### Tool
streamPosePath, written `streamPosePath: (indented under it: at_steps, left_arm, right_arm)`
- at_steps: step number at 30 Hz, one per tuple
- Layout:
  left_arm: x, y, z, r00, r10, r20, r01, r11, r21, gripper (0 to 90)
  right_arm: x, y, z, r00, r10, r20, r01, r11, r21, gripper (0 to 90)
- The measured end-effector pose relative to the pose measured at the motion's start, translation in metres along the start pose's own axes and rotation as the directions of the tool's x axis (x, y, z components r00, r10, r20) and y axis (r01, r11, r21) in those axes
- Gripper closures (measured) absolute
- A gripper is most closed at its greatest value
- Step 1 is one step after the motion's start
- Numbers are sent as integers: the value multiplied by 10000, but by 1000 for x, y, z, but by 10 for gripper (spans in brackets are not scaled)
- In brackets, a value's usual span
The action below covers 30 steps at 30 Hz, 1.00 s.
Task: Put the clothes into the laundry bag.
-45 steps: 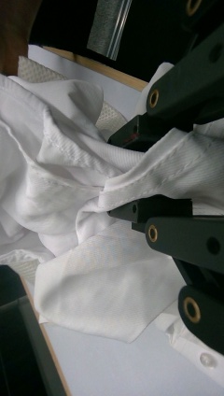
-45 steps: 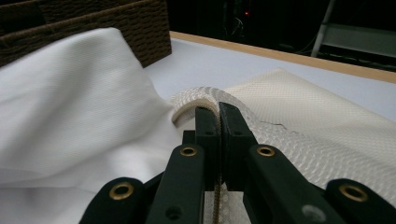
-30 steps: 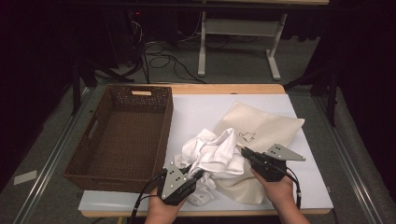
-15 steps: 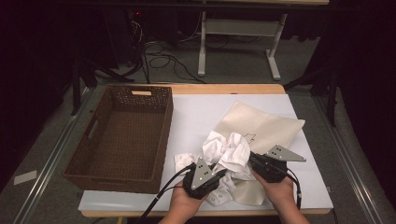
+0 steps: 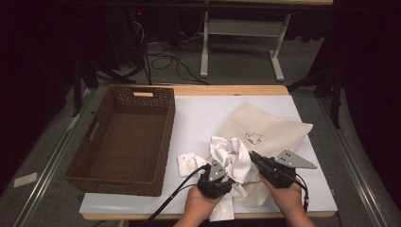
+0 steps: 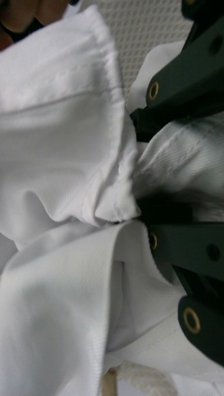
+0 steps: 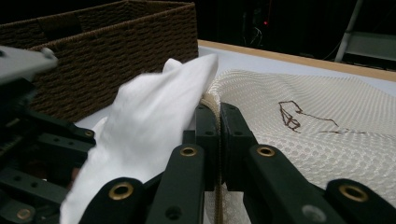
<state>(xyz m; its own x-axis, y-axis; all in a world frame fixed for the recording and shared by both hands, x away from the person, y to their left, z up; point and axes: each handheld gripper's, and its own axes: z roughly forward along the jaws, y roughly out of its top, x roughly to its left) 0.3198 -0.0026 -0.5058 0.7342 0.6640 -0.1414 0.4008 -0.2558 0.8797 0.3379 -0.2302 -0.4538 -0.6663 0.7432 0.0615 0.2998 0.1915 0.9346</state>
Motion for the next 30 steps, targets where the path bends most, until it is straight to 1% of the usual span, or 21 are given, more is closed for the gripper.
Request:
streamPosePath:
  at_steps: [1,2,4,5,6,7,9,10,11,13,14,15,17,18,21,24,26,27,28,29,30]
  left_arm:
    - [0,0,0,10000,0,0,0,10000,0,692]
    - [-2,2,-3,10000,54,-40,-54,9999,-147,692]
    - [-5,8,-9,9999,102,-77,-106,9984,-562,741]
    - [-7,12,-13,9998,163,-111,-171,9966,-800,741]
    - [-10,19,-19,9997,205,-152,-222,9922,-1223,755]
    - [-11,21,-19,9996,246,-127,-260,9918,-1255,756]
    - [-11,22,-17,9993,334,-154,-351,9918,-1229,758]
    - [-8,20,-7,9994,297,-181,-312,9951,-937,758]
    - [-8,20,-7,9994,297,-181,-312,9951,-937,758]
    - [-7,18,4,9990,368,-256,-384,9972,-640,759]
    - [-7,14,17,9983,500,-311,-508,9984,-247,760]
    - [-7,14,17,9983,500,-311,-508,9984,-247,759]
    - [-7,11,29,9994,303,-185,-304,9995,-46,758]
    - [-6,10,35,9998,89,-160,-88,9999,70,744]
    - [-8,10,34,9999,42,-158,-43,10000,-42,704]
    - [-9,10,23,10000,52,34,-50,9992,-388,561]
    - [-10,9,12,9999,14,131,-5,9980,-638,501]
    - [-8,7,6,9995,-141,294,160,9978,-636,414]
    - [-8,7,6,9995,-141,294,160,9978,-636,379]
    - [-8,6,2,9995,-124,276,141,9979,-633,379]
    - [-8,4,-2,9998,-68,211,82,9978,-657,350]
  right_arm:
    - [0,-1,1,10000,-9,-22,9,10000,-8,888]
    - [0,-1,1,10000,-9,-22,9,10000,-8,888]
    - [2,-1,2,9999,-7,-102,7,10000,7,889]
    - [2,-1,2,9999,-7,-102,7,10000,7,889]
    - [4,-1,3,9999,-59,-125,59,10000,33,889]
    - [4,-1,4,9999,-80,-137,80,10000,49,889]
    - [4,-1,4,9998,-88,-160,89,10000,30,889]
    - [4,-1,4,9998,-18,-178,19,10000,31,889]
    - [4,-1,4,9998,-18,-178,19,10000,31,889]
    - [5,-1,5,9999,-62,-122,63,9999,84,889]
    - [5,0,3,9999,-64,-156,65,10000,40,891]
    - [5,0,3,9999,-64,-156,65,10000,40,891]
    - [6,2,1,9998,-103,-198,102,9999,-59,892]
    - [7,4,-3,9997,-103,-216,99,9998,-189,891]
    - [7,4,-4,9996,-197,-196,193,9996,-211,891]
    - [4,0,-6,9996,-271,-95,270,9996,-131,891]
    - [2,-1,-6,9997,-244,-81,243,9997,-80,891]
    - [2,-3,-6,9998,-190,-71,190,9998,-27,891]
    - [2,-3,-6,9998,-190,-71,190,9998,-27,891]
    - [3,-3,-6,9998,-215,-43,215,9998,1,891]
    - [3,-3,-5,9996,-259,-52,260,9997,38,891]
